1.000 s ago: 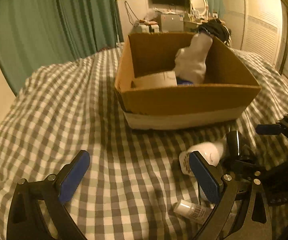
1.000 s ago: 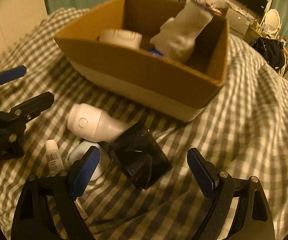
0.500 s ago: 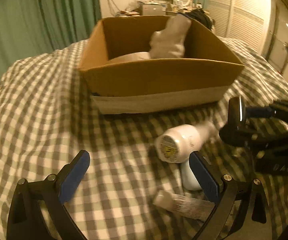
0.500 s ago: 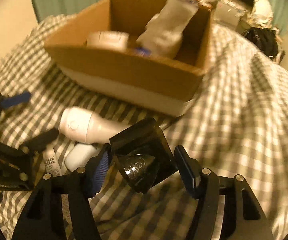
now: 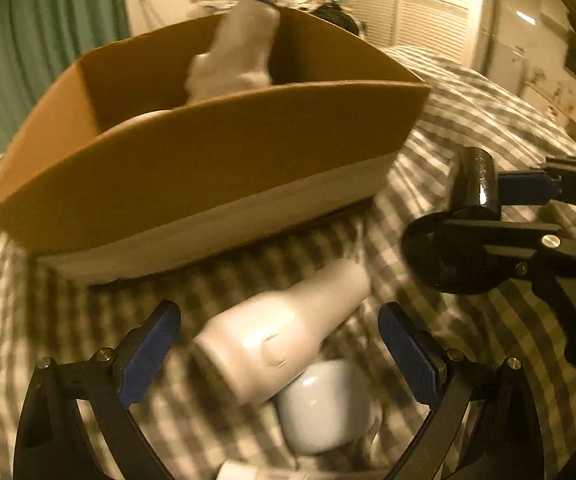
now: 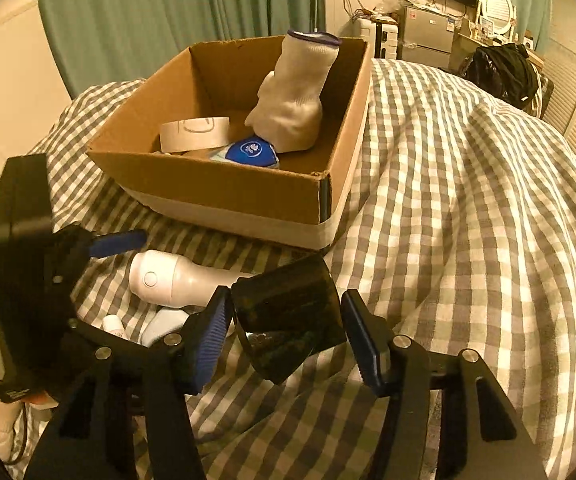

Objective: Organize objects
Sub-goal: 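Grasp the black cup with the right tool while the left tool grasps the hair dryer, then place the black cup and white hair dryer into the box, opening both tools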

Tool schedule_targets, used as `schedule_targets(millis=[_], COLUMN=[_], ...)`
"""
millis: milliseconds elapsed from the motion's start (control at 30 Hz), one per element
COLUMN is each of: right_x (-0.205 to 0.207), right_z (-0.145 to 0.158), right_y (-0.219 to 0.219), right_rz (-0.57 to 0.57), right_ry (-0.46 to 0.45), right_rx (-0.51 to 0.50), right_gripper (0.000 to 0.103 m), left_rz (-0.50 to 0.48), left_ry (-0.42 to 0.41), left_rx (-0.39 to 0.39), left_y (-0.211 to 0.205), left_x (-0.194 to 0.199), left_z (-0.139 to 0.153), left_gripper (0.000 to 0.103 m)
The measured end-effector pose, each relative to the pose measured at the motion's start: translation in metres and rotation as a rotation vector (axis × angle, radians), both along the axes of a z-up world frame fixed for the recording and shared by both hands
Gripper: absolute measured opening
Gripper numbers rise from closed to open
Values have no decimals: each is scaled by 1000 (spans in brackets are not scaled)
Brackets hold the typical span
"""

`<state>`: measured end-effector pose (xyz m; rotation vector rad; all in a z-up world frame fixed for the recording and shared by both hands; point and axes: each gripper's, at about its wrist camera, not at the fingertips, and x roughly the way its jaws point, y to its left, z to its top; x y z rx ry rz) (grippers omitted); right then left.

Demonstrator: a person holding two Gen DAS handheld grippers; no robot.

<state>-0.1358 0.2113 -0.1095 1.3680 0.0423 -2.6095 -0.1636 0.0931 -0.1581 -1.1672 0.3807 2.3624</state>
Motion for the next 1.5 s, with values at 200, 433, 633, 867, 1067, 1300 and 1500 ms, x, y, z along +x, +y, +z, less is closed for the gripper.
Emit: schedule_targets(millis=[200, 433, 633, 867, 1067, 1300, 1500], right_x=[1, 6, 17, 40, 56, 66, 56], right_z=[0, 4, 9, 21, 42, 81, 120], right_y=[4, 5, 3, 1, -4, -16, -29], right_rz=[-11, -28, -36, -47, -37, 1, 44], right_ry=[4, 21, 38, 69, 112, 191, 272], right_rx=[-2, -3, 7, 3, -5, -1, 16], right_gripper=[54, 54, 54, 54, 54, 54, 54], left_rz=[7, 15, 54, 119, 216, 265, 276], left_ry=[-32, -8, 16, 66, 129, 194, 264], left_rx=[-39, 2, 31, 56, 66, 94, 107], left_y=[2, -6, -22, -39, -63, -79, -82], left_x=[-6, 9, 20, 47, 70, 76, 60], left_z=[-12, 4, 19, 40, 72, 114, 156], left_gripper=[79, 59, 58, 58, 58, 58, 58])
